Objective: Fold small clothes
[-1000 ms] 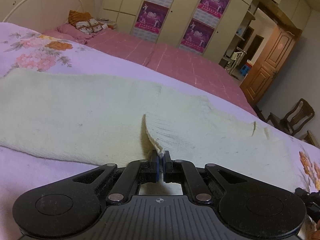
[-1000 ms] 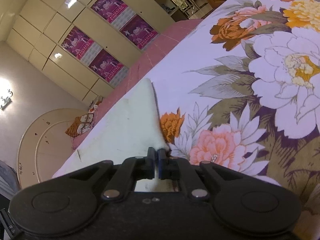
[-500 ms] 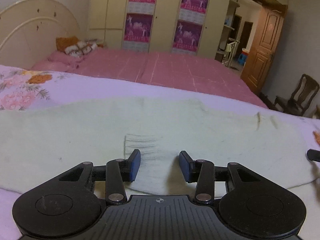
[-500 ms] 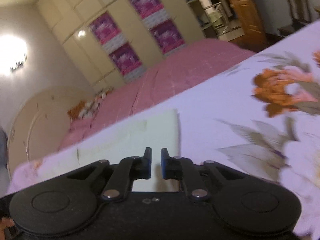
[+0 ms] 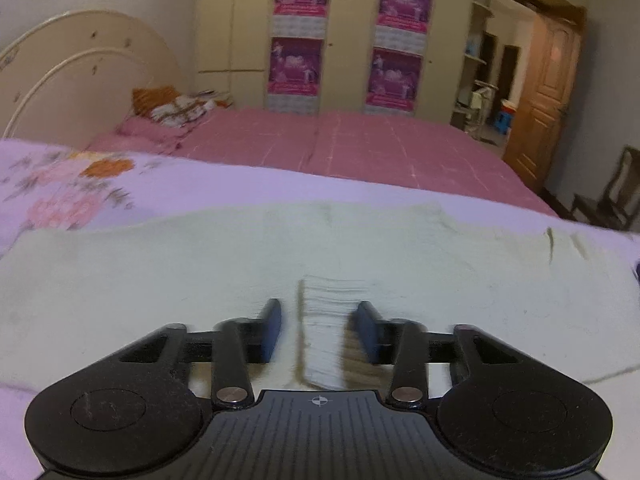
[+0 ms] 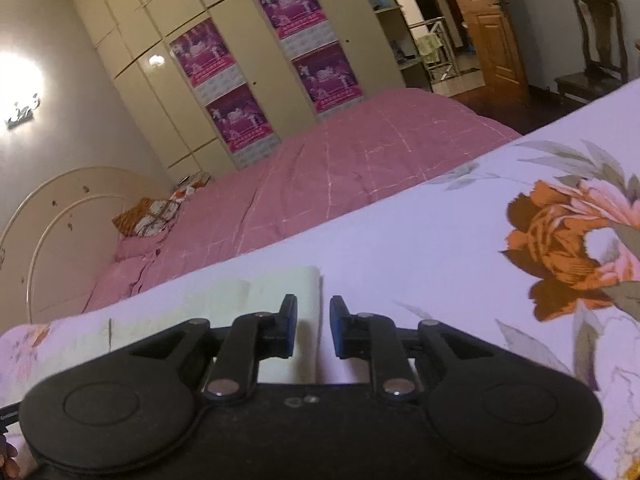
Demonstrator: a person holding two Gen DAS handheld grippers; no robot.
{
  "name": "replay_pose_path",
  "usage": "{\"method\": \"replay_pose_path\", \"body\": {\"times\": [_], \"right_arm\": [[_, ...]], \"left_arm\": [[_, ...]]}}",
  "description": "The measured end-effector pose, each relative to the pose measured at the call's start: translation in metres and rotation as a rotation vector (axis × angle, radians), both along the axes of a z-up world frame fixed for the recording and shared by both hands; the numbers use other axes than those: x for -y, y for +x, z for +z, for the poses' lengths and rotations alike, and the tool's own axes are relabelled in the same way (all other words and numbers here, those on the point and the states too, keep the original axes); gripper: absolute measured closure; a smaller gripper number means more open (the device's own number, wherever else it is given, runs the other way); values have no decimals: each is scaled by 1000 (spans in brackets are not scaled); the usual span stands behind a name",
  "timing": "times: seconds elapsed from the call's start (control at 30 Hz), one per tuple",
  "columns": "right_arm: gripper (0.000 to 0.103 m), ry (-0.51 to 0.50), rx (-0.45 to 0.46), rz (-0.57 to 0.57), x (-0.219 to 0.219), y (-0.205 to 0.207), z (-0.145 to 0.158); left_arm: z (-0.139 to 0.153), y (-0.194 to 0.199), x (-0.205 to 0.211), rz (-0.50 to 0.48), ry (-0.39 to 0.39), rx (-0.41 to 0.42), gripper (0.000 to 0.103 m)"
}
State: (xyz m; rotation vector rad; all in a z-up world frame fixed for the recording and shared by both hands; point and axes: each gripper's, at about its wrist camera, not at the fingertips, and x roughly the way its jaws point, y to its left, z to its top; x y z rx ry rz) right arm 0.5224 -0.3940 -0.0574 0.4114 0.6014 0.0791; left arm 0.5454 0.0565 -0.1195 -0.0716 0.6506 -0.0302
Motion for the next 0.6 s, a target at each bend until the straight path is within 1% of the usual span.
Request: {"method": "replay_pose_path", "body": {"times": [0.03,0.07,0.17,0.23,0.3,0.37,0.47,0.6], "right_arm": [[85,-9,-3,2,-3,1,-2],[85,-13,-8,3,-5,5,-5],[85,-4,-20,-2,-7,9,-8],[85,1,-18,0,-9,5,-7],[85,-4,-15,6,-9,5,-6],[85,-7,-18,8,-8,5,-6],[84,-6,-17,6,-8,5,-5],[87,-64,-38,10,-14,6,-10]], "left_arm": [[1,1,2,-6,-13,1,96],[1,1,3,1,-10,13,96],[9,-6,0,12,-34,66,97],[12,-10,-4,21,-34,90,97],[11,-7,-9,23,-31,79,96],[4,-3,-13,32,-29,46,96],[-5,-2,-18,48,-38,36,96],[-7,-1,-13,43,-10,32,96]]}}
